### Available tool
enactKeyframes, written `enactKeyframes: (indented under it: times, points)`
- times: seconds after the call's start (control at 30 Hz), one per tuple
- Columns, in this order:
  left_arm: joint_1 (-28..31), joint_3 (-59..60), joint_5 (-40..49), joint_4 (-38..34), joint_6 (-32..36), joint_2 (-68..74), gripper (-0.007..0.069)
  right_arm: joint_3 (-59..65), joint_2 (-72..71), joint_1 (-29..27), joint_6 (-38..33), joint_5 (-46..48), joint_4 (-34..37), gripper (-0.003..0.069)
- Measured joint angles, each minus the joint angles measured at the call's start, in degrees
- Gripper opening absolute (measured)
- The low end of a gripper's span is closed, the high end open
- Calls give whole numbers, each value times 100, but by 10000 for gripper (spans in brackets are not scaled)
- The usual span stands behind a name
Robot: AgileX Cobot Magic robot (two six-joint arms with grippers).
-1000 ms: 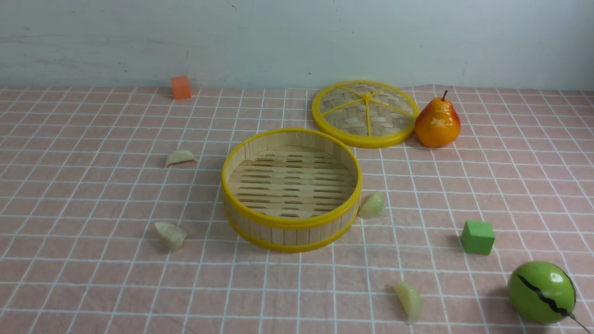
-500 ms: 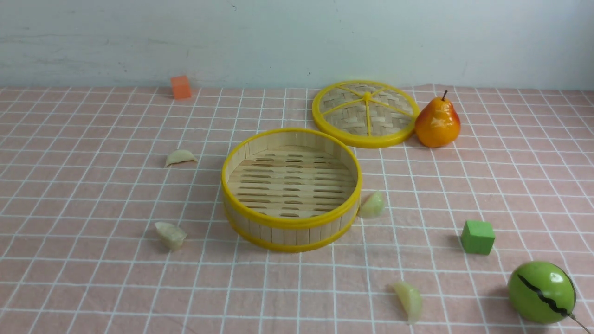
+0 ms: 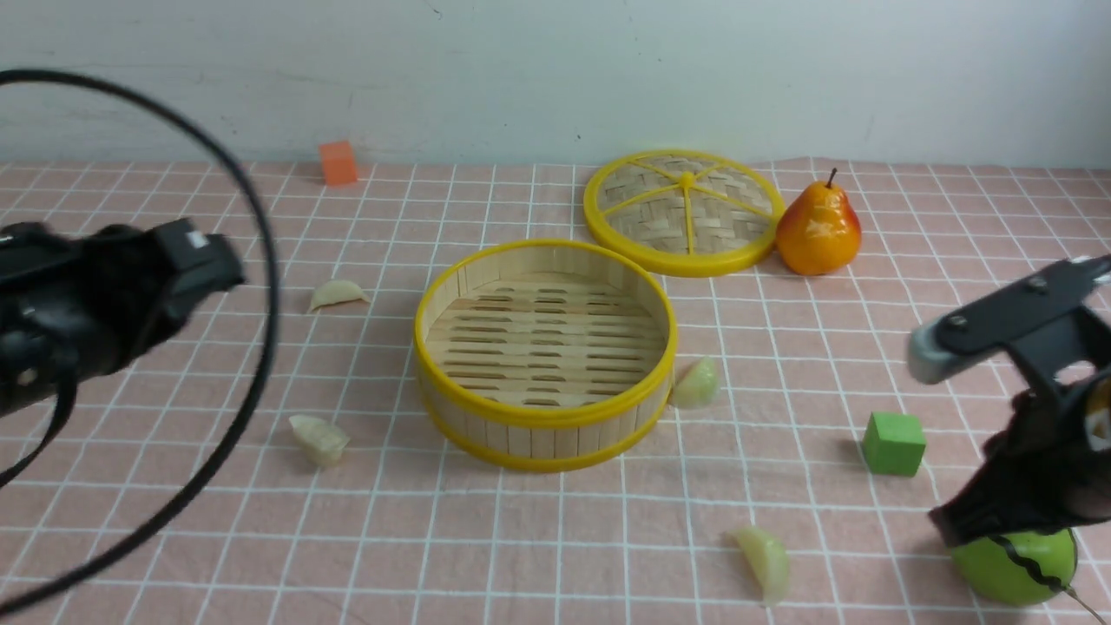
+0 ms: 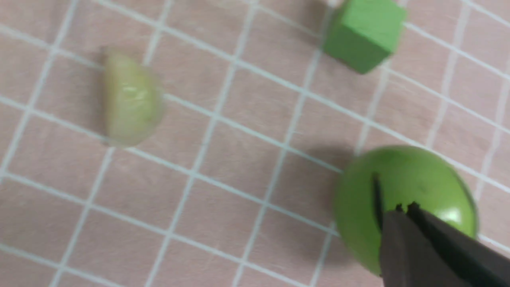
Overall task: Put the dumplings into the steamer on the table with the pink tablecloth.
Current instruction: 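Reach for and grasp a dumpling on the table with the left gripper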
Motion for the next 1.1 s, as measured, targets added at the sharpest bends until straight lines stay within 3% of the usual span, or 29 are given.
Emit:
enactKeyframes:
  times: [0.13, 0.23, 0.37, 0.4, 0.43, 0.53, 0.6, 0.67, 0.73, 0.77, 0.83, 0.9, 0.93, 1.03, 1.1]
  points:
    - [5, -1084, -1253, 465, -269, 1549, -14, -181, 351, 97, -848, 27, 773, -1]
    - [5, -1732, -1067, 487, -3, 2104, -14, -181, 365, 97, -1277, 66, 1086, -1]
    - [5, -2420, 875, 476, 1059, 2399, -14, -201, 367, 97, -1613, 78, 1245, -1]
    - [5, -2442, 875, 478, 1059, 2399, -14, -206, 367, 97, -1613, 78, 1245, -1]
    - [5, -2566, 2039, 430, 1544, 2399, -14, -212, 367, 97, -1634, 72, 1245, -1]
    - [32, -2761, 4034, -111, 2633, 2446, -14, -212, 367, 97, -1639, -32, 1249, -1]
    - [56, -2910, 5082, -1275, 3863, 2522, -14, -212, 372, 97, -1639, -144, 1265, -1]
    - [94, -3069, 5692, -3075, 5649, 2619, -14, -212, 372, 97, -1639, -247, 1265, -1]
    - [103, -3222, 5985, -5269, 7875, 2786, -14, -212, 372, 97, -1639, -306, 1265, -1]
    - [103, -3277, 6091, -6172, 8580, 2880, -14, -212, 372, 97, -1639, -333, 1265, -1]
    - [103, -3553, 6410, -8267, 11040, 3217, -14, -212, 372, 97, -1639, -377, 1272, -1]
    - [92, -3891, 6753, -9897, 12606, 3529, -14, -212, 378, 97, -1639, -394, 1320, -1]
    - [74, -4118, 6904, -10467, 13174, 3696, -14, -212, 388, 97, -1639, -402, 1350, -1]
    - [-34, -4871, 7217, -11039, 13979, 4167, 11, -212, 388, 97, -1639, -461, 1482, -1]
    - [-166, -5422, 7379, -10853, 14107, 4528, 80, -212, 388, 97, -1639, -489, 1537, 0]
